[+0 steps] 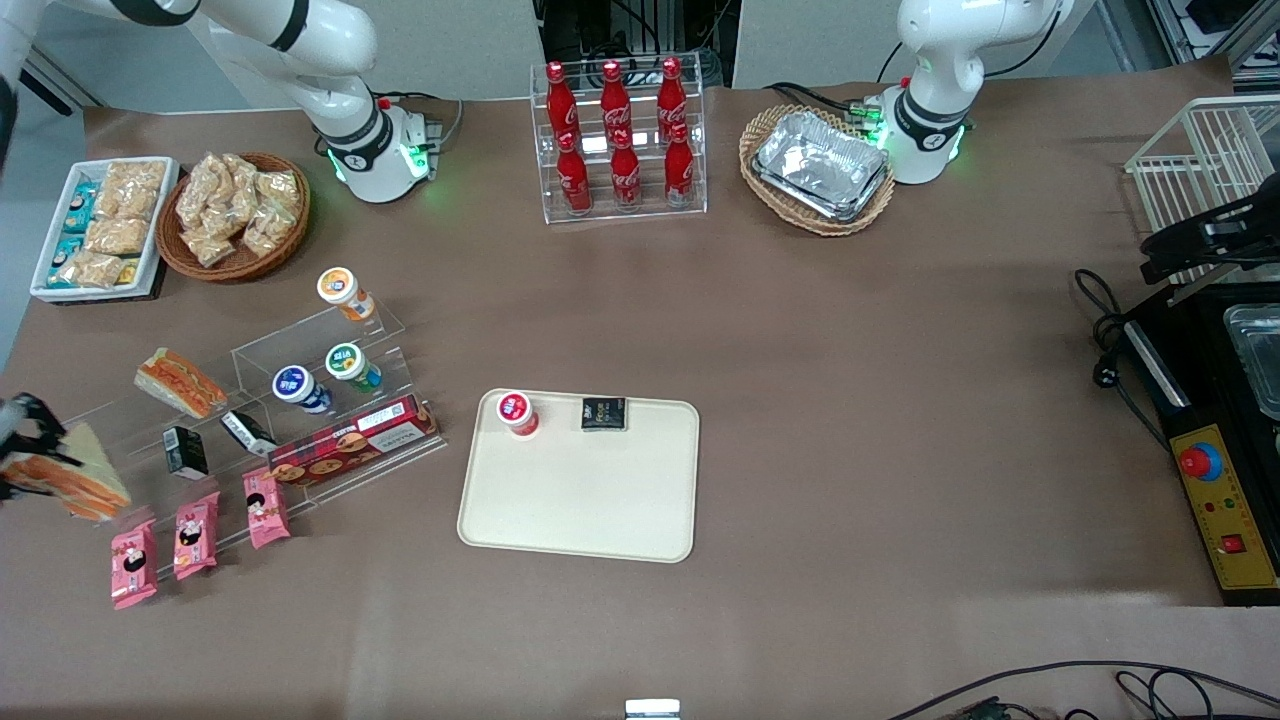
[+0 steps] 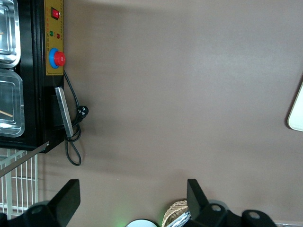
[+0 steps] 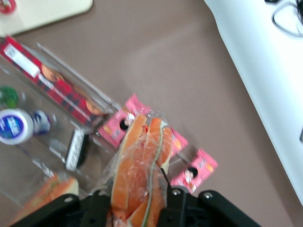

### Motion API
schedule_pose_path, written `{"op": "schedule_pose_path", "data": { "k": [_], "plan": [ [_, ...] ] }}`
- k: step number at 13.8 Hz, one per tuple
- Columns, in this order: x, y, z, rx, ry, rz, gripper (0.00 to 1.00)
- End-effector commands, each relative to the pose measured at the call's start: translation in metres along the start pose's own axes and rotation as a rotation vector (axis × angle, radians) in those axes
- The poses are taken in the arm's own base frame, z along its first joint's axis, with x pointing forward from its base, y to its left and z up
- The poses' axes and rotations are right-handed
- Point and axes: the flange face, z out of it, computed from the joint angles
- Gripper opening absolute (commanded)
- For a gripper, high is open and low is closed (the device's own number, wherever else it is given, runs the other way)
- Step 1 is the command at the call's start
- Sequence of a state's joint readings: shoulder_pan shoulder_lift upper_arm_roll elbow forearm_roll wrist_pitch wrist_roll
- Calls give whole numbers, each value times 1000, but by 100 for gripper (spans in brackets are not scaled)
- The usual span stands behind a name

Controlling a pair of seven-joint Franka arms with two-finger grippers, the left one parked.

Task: Place sandwich on tray
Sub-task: 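Carry the sandwich with the right gripper over the cream tray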

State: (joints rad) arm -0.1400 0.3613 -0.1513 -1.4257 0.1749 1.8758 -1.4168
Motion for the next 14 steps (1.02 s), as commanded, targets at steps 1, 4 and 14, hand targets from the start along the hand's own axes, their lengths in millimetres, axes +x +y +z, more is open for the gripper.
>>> {"op": "schedule_pose_path", "data": {
  "k": [1, 4, 14],
  "plan": [
    [88, -28, 0, 23, 24, -28, 18],
    [167, -63, 9, 35, 31, -23, 18],
    [346, -158, 125, -8, 57, -145, 18]
  ]
}}
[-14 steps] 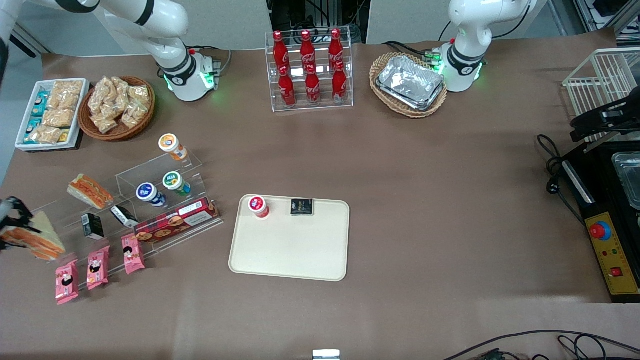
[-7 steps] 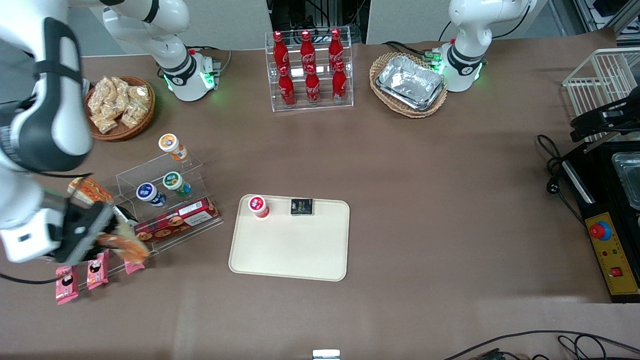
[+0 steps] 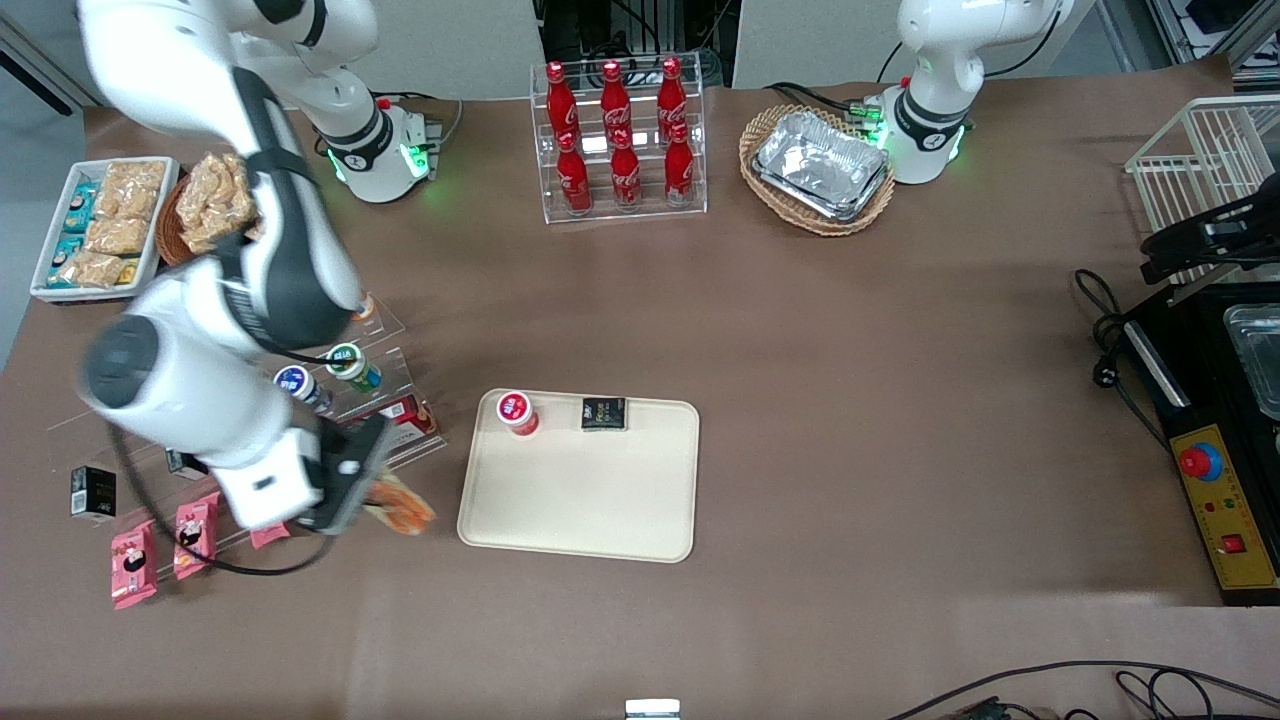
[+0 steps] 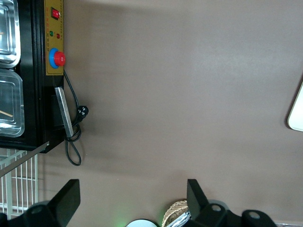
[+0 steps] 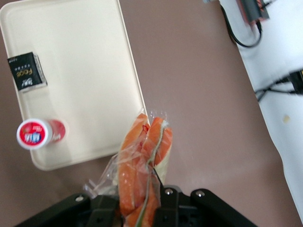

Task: Place sandwich on tray
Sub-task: 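Carry the sandwich with the right gripper over the cream tray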

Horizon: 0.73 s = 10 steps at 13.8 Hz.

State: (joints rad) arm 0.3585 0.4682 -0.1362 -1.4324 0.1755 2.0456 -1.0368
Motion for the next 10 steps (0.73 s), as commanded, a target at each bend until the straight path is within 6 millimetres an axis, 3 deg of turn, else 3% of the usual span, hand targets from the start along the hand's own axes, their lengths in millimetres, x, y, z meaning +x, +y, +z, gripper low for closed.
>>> {"op": "schedule_pose_path", "data": {
  "k": [1, 3, 8, 10],
  "plan": [
    [55, -26, 49, -32, 20, -66, 19],
    [95, -57, 75, -51, 30, -138, 19],
    [129, -94, 142, -65, 34, -213, 19],
    [134, -99, 162, -85, 41, -249, 19]
  ]
}}
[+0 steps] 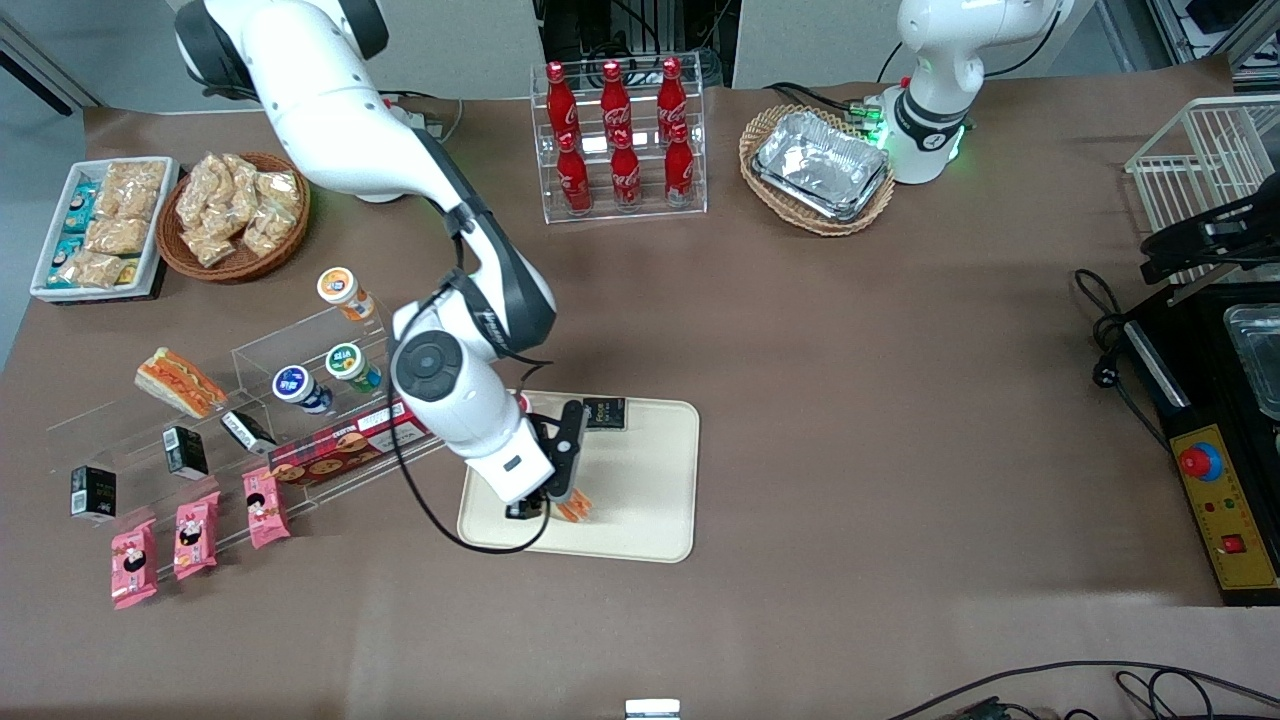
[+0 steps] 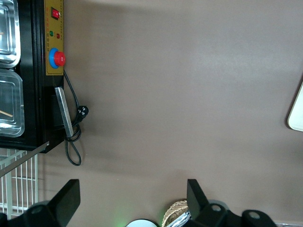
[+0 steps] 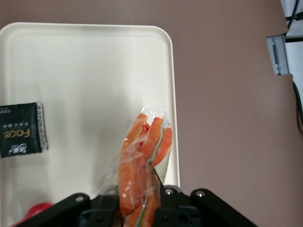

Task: Place sandwich on tray
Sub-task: 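Lower the sandwich onto the tray and open the right gripper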

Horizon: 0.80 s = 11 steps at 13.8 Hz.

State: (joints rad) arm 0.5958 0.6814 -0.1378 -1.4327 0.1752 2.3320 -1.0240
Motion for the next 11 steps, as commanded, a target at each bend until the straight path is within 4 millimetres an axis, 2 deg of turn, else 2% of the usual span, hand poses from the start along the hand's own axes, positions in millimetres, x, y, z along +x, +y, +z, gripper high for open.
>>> {"op": "schedule_pose_path", "data": {
  "k": [1, 4, 5, 11],
  "plan": [
    [8, -2, 31, -45, 9, -70, 19],
    [15, 1, 55, -73, 14, -200, 19],
    [18, 2, 58, -79, 15, -247, 19],
    [18, -6, 92, -107, 11, -295, 19]
  ]
}}
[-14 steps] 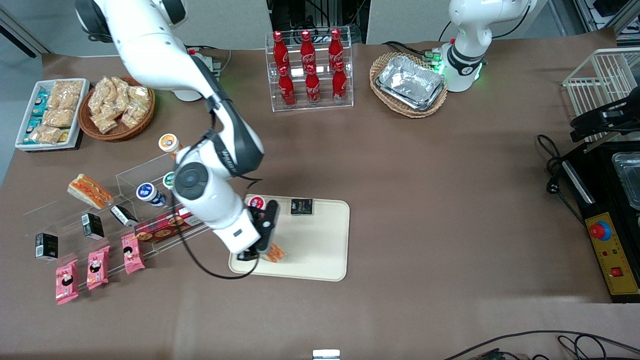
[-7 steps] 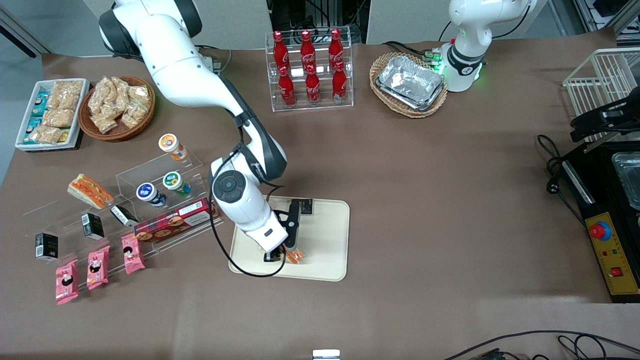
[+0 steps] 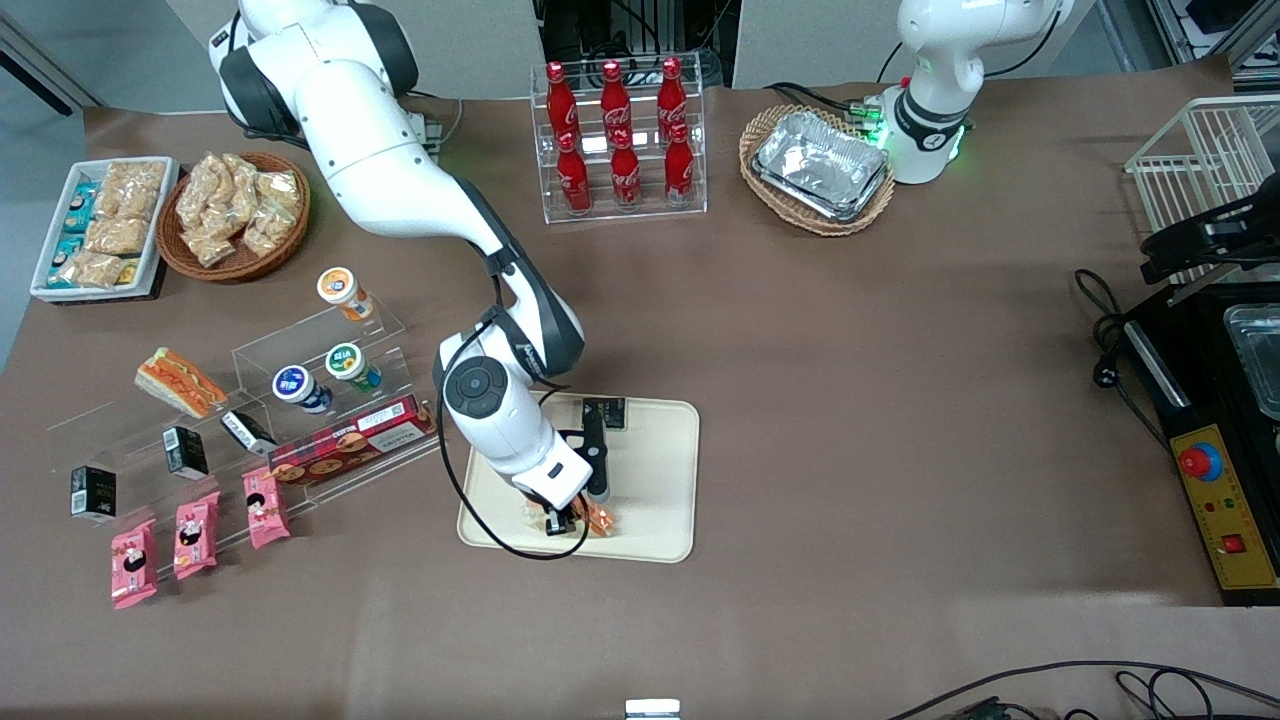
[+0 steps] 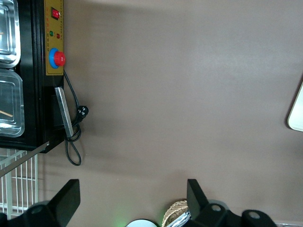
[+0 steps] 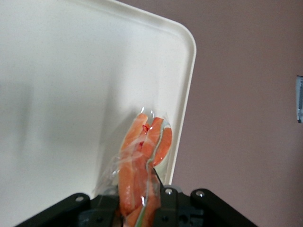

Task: Place sandwich on tray
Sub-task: 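Lower the sandwich onto the tray and open the right gripper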

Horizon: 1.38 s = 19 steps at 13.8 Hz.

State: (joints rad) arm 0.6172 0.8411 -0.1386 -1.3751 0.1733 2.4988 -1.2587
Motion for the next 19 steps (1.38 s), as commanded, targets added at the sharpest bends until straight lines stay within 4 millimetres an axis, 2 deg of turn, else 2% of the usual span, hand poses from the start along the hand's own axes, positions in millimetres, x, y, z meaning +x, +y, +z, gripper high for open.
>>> {"op": "schedule_pose_path", "data": {
  "k": [1, 2, 3, 6, 9, 12, 17, 19],
  "plan": [
    [7, 1, 19, -42, 0, -30, 25],
    [7, -1, 22, -41, -1, -29, 44],
    [9, -2, 23, -40, 0, -26, 99],
    [9, -1, 20, -41, 2, -27, 100],
    [12, 4, 7, -50, 14, -20, 100],
    [7, 13, -12, -45, 20, -8, 100],
    [10, 20, -47, -19, 26, -2, 100],
    [3, 26, -63, -2, 36, 21, 100]
  ]
}}
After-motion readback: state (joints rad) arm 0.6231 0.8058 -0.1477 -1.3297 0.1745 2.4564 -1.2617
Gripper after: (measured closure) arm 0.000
